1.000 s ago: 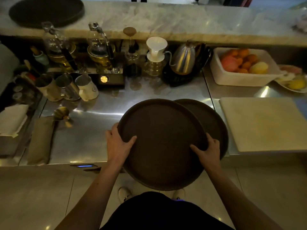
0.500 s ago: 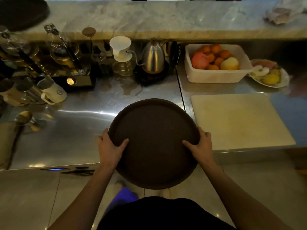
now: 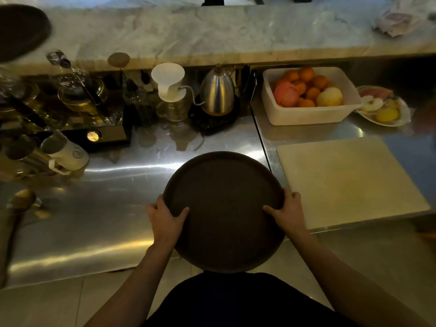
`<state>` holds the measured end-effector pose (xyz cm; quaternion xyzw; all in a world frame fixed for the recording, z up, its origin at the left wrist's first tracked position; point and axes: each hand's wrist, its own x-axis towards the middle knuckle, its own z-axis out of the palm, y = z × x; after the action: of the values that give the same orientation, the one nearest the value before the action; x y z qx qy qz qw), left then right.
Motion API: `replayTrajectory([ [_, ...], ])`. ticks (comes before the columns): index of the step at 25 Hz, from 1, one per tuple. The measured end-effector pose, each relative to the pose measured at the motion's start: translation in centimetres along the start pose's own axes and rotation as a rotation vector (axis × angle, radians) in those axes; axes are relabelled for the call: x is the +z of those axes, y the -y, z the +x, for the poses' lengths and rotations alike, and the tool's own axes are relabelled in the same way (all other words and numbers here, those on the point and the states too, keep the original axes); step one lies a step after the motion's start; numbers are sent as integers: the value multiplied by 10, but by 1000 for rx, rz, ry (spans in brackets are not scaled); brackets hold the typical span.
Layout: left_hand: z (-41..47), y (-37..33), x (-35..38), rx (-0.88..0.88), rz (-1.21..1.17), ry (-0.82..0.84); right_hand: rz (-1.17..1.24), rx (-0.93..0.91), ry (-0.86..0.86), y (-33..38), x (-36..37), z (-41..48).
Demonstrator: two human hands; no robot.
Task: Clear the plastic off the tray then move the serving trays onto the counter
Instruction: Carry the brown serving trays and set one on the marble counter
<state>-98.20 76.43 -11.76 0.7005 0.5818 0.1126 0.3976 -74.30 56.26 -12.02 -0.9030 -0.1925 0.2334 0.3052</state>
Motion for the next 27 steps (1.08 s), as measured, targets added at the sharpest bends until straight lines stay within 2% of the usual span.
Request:
replayTrajectory([
  [6, 22, 6, 8, -30, 56, 39, -60, 34, 36, -1, 9, 12],
  [14, 19, 0, 24, -103, 133, -5, -120, 37, 126, -5, 7, 27],
  [27, -1, -14, 46, -172, 200, -30, -202, 42, 102, -17, -9, 34],
])
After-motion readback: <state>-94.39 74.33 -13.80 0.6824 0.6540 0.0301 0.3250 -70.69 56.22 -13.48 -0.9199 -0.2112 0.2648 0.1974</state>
